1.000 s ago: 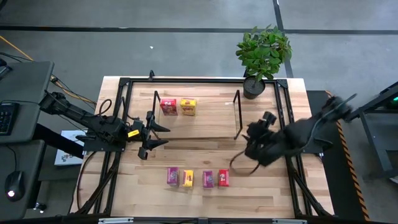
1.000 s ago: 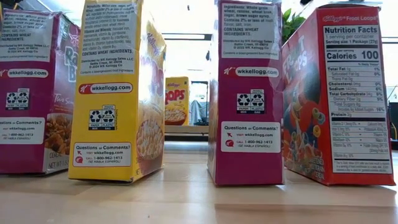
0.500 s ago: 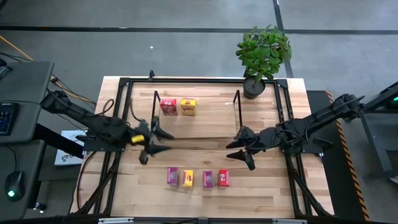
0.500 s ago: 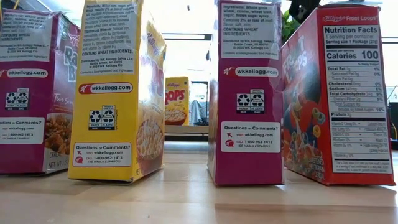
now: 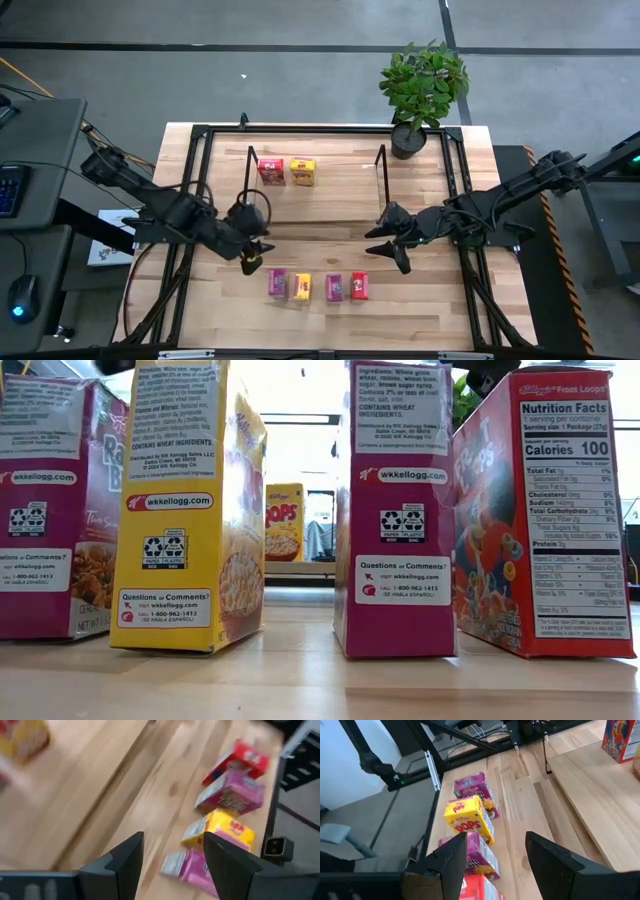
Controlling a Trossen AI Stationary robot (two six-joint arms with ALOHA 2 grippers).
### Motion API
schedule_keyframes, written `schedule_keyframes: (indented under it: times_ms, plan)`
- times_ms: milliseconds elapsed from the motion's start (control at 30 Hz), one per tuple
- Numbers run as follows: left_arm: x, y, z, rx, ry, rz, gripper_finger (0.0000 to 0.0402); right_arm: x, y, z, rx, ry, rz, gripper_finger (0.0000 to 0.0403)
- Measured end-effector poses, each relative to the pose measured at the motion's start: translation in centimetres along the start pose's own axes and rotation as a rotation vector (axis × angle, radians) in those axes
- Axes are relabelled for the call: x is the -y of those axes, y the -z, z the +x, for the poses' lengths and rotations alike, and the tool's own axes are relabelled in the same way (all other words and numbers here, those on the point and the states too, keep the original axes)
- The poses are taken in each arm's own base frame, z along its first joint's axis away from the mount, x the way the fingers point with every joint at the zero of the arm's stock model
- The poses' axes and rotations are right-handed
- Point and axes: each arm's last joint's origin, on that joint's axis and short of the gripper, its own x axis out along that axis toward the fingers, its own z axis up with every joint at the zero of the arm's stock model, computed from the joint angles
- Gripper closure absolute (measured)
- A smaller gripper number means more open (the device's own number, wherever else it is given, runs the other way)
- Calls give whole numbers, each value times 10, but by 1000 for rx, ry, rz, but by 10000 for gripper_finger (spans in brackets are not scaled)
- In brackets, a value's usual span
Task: Stack cereal on shelf
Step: Put the purple cereal box on the shelf
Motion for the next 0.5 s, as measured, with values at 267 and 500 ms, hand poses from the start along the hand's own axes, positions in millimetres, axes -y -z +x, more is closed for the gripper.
schedule_keyframes:
  times_ms: [267, 500]
  plan:
    - [1, 8, 9, -76, -42, -14, 206, 0, 1, 0, -8, 5, -55, 208]
    - [0, 4, 14, -120, -17, 20, 190, 1, 1, 0, -12, 12, -57, 208]
